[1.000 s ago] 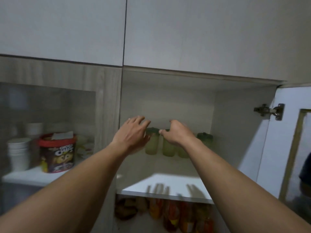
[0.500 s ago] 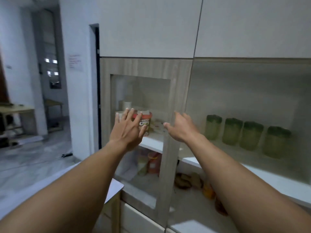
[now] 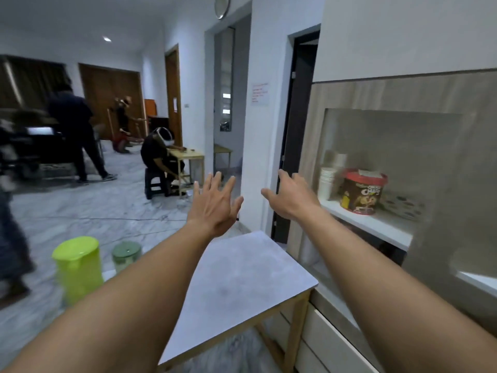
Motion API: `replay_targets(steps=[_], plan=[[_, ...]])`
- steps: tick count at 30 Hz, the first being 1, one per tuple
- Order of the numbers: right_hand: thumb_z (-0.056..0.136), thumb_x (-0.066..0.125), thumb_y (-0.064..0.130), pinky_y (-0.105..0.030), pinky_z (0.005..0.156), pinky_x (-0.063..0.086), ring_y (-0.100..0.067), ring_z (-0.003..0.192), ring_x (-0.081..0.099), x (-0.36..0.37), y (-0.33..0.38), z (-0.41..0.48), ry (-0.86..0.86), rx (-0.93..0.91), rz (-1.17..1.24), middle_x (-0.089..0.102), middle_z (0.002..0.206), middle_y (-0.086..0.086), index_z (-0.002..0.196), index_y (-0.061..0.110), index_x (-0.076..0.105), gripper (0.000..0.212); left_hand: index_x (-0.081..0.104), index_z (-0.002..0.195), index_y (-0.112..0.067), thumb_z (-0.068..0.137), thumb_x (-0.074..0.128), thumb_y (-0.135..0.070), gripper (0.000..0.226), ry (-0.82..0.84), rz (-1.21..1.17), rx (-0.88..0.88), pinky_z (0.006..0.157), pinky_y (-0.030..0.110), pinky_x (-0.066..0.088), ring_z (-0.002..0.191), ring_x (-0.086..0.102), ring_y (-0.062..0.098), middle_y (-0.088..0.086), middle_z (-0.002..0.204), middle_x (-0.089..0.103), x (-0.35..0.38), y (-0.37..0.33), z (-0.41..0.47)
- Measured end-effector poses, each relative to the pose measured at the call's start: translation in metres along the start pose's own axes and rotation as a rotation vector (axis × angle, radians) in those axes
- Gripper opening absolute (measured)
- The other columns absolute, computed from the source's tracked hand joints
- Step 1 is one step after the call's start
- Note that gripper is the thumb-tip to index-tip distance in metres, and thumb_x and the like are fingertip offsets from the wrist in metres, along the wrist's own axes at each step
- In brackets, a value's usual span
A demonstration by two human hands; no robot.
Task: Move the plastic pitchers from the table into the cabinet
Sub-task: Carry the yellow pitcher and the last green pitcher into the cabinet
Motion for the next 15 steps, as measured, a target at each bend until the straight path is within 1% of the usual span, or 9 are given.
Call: replay_targets(steps=[6, 9, 15], plan=[[0.097, 0.047, 0.055, -0.055, 0.113, 0.035, -0.036, 0.147, 0.028, 0.074, 0.117, 0.007, 0.093, -0.11, 0.09, 0.027, 0.16, -0.016, 0.159, 0.016, 0.018, 0.078, 0.019, 0.155, -0.022, 0.099, 0.022, -0.055, 0.065, 0.02, 0.053, -0.157, 0.118, 0.057, 0.012, 0.151, 0.005, 0.031, 0.013, 0.163, 0.014, -0.009, 0.142, -0.036], [0.097, 0.048, 0.054, -0.05, 0.113, 0.035, -0.036, 0.146, 0.029, 0.111, 0.158, 0.008, 0.15, -0.13, 0.152, 0.027, 0.16, -0.017, 0.159, 0.016, 0.016, 0.078, 0.018, 0.155, -0.025, 0.099, 0.023, -0.056, 0.064, 0.047, 0.011, -0.238, 0.119, 0.056, 0.011, 0.151, 0.005, 0.031, 0.013, 0.164, 0.013, -0.004, 0.194, -0.057], [0.098, 0.05, 0.049, -0.048, 0.108, 0.037, -0.037, 0.143, 0.032, 0.189, 0.248, 0.006, 0.214, -0.194, 0.246, 0.03, 0.158, -0.016, 0.155, 0.014, 0.024, 0.072, 0.021, 0.155, -0.023, 0.099, 0.026, -0.056, 0.065, 0.056, 0.002, -0.41, 0.118, 0.054, 0.015, 0.15, 0.011, 0.032, 0.013, 0.162, 0.018, 0.012, 0.307, -0.098]])
Point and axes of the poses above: each hand's wrist, its own z-axis towards the middle knuckle, its own x-axis out of the palm, y = z × x, the point moved 7 cm from there along z, towards the middle knuckle
